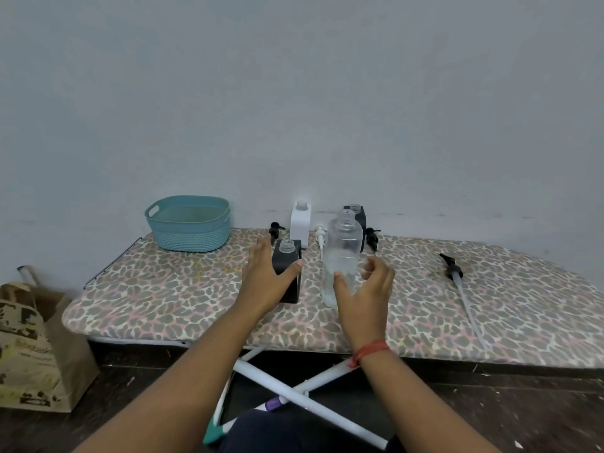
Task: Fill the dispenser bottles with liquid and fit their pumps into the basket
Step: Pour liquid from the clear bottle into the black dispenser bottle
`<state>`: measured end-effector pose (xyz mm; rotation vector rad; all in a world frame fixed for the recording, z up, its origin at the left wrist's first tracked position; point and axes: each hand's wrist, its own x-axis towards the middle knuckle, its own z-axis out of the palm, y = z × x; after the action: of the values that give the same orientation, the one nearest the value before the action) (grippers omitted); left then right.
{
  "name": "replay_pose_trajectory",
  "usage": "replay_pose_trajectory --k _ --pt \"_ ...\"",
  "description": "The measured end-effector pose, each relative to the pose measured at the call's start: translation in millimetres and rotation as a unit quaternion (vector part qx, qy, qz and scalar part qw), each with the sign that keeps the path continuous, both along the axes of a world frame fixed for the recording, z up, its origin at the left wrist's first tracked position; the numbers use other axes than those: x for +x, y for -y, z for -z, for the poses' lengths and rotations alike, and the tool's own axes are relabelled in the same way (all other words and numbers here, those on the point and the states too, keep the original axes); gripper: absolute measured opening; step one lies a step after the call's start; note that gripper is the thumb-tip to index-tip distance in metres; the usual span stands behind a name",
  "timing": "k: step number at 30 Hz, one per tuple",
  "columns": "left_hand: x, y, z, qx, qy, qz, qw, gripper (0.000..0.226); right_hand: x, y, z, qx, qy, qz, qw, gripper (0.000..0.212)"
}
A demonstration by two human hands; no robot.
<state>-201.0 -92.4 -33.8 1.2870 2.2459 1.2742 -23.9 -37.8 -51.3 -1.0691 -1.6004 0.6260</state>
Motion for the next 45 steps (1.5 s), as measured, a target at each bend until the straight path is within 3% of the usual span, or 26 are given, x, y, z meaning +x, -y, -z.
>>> replay_pose_trajectory --k 4,10,17,23,27,35,45 --pt "-5 -18 -6 -0.073 -0.119 -0.012 0.990 0.111 -7 -20 -7 -0.052 0.042 -0.058 0.996 0.090" --pt "-17 -34 -7 -0.131 -0.236 -0.041 0.962 0.124 -27 -35 0 -0.047 0.002 -0.079 0.996 0.089" --pt "-14 -38 3 -0.127 -0.200 -0.065 0.969 0.120 -37 -39 1 -0.025 -0.012 -0.060 0.998 0.073" --pt "-7 -43 4 -0.110 -0.143 -0.073 0.981 0.113 -28 -55 -5 0.053 0.096 -0.118 0.987 0.074" --pt "-5 -43 4 -0.107 -0.137 -0.076 0.982 0.113 -15 -69 -9 0.110 0.195 -0.136 0.965 0.073" --pt "-4 -43 5 -0.118 -0.133 -0.077 0.981 0.114 -7 -89 -33 0.202 0.402 -0.098 0.888 0.077" --pt "-3 -40 1 -0.134 -0.139 -0.067 0.979 0.114 -11 -88 -44 0.240 0.477 -0.090 0.840 0.080"
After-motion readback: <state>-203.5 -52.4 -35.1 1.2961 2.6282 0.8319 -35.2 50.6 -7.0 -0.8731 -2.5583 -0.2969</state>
